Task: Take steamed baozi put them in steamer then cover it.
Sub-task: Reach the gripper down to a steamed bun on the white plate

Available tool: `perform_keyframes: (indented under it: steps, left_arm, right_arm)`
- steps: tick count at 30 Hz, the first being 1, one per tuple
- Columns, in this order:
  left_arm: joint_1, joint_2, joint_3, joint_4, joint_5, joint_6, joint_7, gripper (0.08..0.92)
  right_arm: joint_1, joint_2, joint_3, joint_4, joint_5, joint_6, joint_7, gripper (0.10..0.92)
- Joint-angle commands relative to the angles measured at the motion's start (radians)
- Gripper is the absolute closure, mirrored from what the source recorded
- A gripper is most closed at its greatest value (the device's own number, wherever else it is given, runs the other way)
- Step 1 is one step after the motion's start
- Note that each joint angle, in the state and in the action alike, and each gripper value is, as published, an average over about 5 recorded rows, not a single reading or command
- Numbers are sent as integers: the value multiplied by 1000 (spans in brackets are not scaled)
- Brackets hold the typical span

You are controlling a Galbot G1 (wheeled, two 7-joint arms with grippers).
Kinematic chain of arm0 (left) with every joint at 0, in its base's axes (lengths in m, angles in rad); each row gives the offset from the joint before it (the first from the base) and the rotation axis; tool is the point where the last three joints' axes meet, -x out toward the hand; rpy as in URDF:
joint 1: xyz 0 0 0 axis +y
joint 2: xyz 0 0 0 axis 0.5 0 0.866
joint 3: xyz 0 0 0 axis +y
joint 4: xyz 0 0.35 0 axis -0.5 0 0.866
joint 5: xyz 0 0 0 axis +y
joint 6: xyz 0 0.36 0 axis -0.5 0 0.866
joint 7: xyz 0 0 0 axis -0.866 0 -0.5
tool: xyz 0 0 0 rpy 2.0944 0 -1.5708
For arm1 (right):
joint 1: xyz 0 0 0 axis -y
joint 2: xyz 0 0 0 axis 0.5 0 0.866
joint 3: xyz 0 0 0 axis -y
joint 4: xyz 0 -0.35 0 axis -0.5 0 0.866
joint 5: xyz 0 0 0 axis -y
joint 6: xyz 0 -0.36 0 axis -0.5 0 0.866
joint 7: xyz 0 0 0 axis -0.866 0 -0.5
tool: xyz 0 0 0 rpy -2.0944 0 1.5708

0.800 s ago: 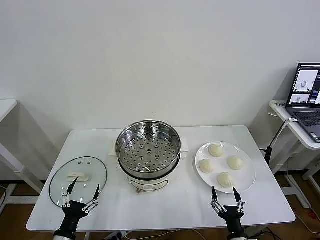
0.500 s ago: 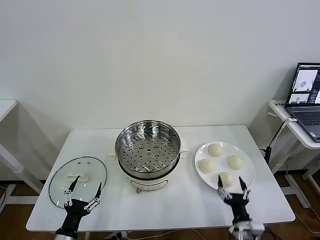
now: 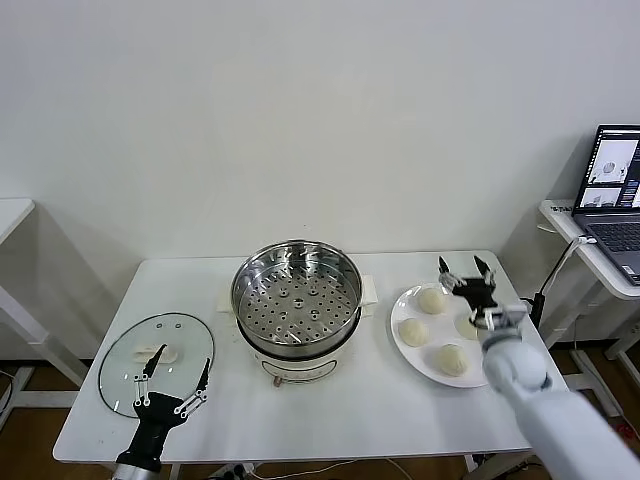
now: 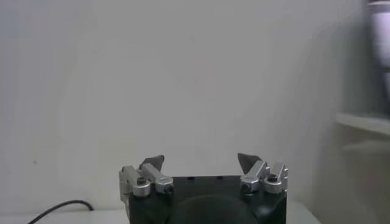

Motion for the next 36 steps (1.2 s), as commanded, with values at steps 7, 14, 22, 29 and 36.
perform_keyframes:
  steps: [7,14,22,29,36]
  left_arm:
    - [2,-9,-3,-12,-1,-2,-9,177]
    - [8,-21,-15,-23,-2,-2,-13,177]
    - [28,-30,-25,-31,-2,-13,-16,177]
    - [36,-33,-25,-34,-2,-19,-18,177]
    - [41,-32,-25,-33,-2,-24,-19,177]
  right_arm:
    - [706,-91,-628,-443,-456,-74,-1058,203]
    - [777,46,-671,-555,-791,-1,-1153,203]
    - [789,191,-680,-689,-897,54,-1104,203]
    - [762,262,-666,-751,-929,69,-1067,203]
    - [734,296,-658,-792,-943,80,-1040,203]
